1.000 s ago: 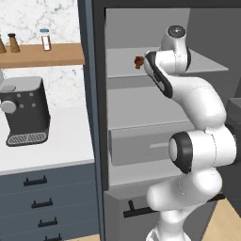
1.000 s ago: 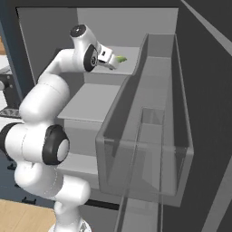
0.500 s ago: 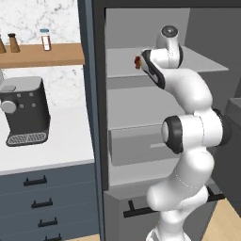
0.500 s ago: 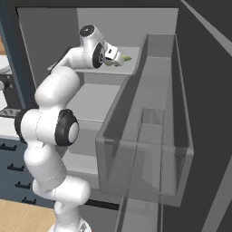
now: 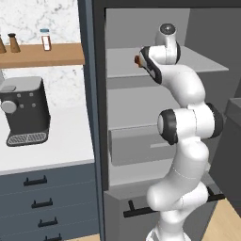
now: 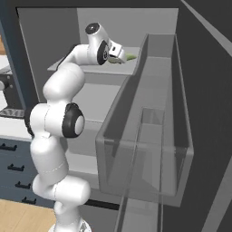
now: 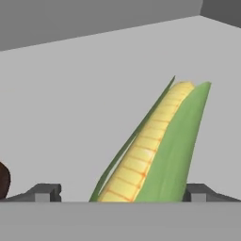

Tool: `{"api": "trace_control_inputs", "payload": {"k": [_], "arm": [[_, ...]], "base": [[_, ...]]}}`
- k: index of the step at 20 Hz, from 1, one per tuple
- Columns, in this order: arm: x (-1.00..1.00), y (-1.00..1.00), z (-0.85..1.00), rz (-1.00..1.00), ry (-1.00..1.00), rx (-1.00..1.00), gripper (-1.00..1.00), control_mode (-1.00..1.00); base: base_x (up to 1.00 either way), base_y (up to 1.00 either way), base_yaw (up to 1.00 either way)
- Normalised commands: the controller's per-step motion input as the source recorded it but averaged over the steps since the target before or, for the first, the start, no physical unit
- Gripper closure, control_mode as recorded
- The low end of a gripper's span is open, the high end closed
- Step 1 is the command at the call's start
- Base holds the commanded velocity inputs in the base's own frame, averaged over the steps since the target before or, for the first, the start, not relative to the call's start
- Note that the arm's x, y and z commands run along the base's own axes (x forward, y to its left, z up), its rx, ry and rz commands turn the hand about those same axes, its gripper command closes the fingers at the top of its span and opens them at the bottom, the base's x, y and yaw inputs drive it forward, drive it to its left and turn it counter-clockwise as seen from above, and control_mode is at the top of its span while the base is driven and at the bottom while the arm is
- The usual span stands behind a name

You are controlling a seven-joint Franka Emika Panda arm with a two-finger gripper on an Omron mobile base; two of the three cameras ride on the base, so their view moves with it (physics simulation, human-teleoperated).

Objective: Place one corn and one chicken drumstick in each tupperware on the nearby counter, to pack two identical lunches.

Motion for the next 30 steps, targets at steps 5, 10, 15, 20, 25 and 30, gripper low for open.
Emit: {"api": "trace_control_inputs", "payload": {"k": [5,10,15,20,25,30], "arm": [[0.2,-0.3,-0.33,0.0,-0.17,0.0,-1.0,-1.0],[0.18,-0.16,-0.17,0.0,-0.25,0.0,-1.0,-1.0],[0.32,-0.21,-0.15,-0.01,-0.2,0.0,-1.0,-1.0],[0.36,-0.23,-0.1,-0.02,-0.03,0.0,1.0,-1.0],[-0.24,-0.14,-0.33,-0.02,0.55,0.0,1.0,-1.0],[-0.74,0.0,-0.12,0.0,0.41,0.0,1.0,-1.0]], "base": [[0.0,0.0,0.0],[0.0,0.0,0.0],[0.0,0.0,0.0],[0.0,0.0,0.0],[0.0,0.0,0.0],[0.0,0.0,0.0]]}}
